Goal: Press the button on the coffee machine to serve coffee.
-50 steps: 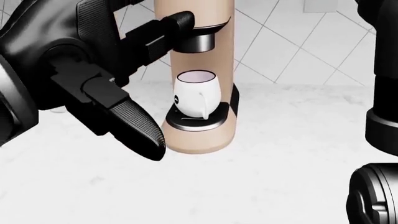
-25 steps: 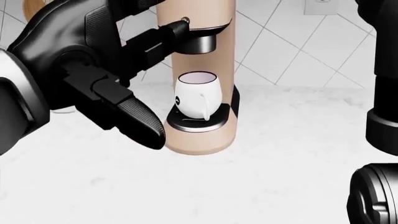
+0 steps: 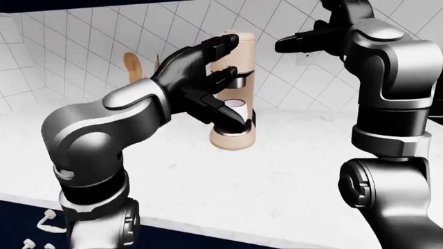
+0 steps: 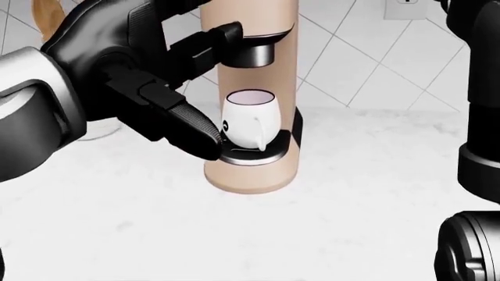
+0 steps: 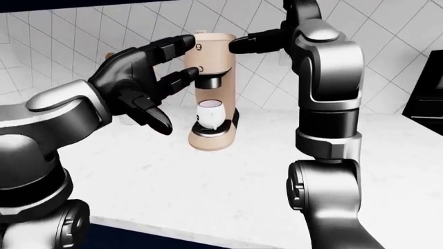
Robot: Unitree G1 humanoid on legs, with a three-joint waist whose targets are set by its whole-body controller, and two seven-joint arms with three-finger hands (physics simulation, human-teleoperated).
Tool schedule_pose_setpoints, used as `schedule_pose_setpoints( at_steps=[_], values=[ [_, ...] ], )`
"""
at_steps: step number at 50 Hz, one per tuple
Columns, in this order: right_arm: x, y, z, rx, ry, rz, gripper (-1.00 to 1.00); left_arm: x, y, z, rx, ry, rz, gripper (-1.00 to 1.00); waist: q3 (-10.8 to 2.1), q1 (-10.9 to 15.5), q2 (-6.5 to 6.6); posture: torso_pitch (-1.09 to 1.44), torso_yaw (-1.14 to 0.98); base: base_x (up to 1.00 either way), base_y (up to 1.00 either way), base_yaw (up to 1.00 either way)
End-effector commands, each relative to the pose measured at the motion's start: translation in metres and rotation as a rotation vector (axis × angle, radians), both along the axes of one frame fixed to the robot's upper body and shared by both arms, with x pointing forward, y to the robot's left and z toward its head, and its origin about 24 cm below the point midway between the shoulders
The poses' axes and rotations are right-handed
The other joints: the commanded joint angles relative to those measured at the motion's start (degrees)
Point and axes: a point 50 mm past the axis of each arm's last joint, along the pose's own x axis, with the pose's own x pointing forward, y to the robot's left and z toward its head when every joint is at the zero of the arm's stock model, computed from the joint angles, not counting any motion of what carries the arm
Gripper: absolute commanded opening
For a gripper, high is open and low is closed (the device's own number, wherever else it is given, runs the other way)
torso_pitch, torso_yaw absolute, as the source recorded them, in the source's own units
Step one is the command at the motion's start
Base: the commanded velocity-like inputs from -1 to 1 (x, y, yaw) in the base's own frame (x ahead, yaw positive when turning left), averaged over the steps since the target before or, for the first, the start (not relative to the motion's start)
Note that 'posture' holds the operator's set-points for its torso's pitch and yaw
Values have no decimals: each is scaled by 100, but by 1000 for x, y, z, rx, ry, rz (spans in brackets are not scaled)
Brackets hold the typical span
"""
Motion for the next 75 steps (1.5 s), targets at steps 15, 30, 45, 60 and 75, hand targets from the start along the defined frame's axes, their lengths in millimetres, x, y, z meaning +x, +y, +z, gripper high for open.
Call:
schedule_pose_setpoints(
  at_steps=[15, 30, 45, 60, 75],
  values=[
    [-4, 2, 19, -4, -88, 7, 100, 12, 2, 11, -20, -67, 33, 100, -43, -8, -50, -55, 0, 0, 0, 0],
    [-4, 3, 19, -3, -89, 8, 100, 26, 0, 8, -23, -56, 36, 100, -48, -11, -74, -55, 0, 0, 0, 0],
    [-4, 2, 15, 6, -87, 7, 100, 36, -4, 6, -14, -60, 43, 100, -53, -16, -98, -55, 0, 0, 0, 0],
    [-3, 3, 11, 11, -85, 9, 100, 46, -7, 1, -16, -45, 41, 100, -64, -27, -109, -55, 0, 0, 0, 0],
    [-4, 0, 11, 14, -87, 4, 100, 58, -9, -3, -14, -29, 48, 100, -71, -29, -126, -55, 0, 0, 0, 0]
  ],
)
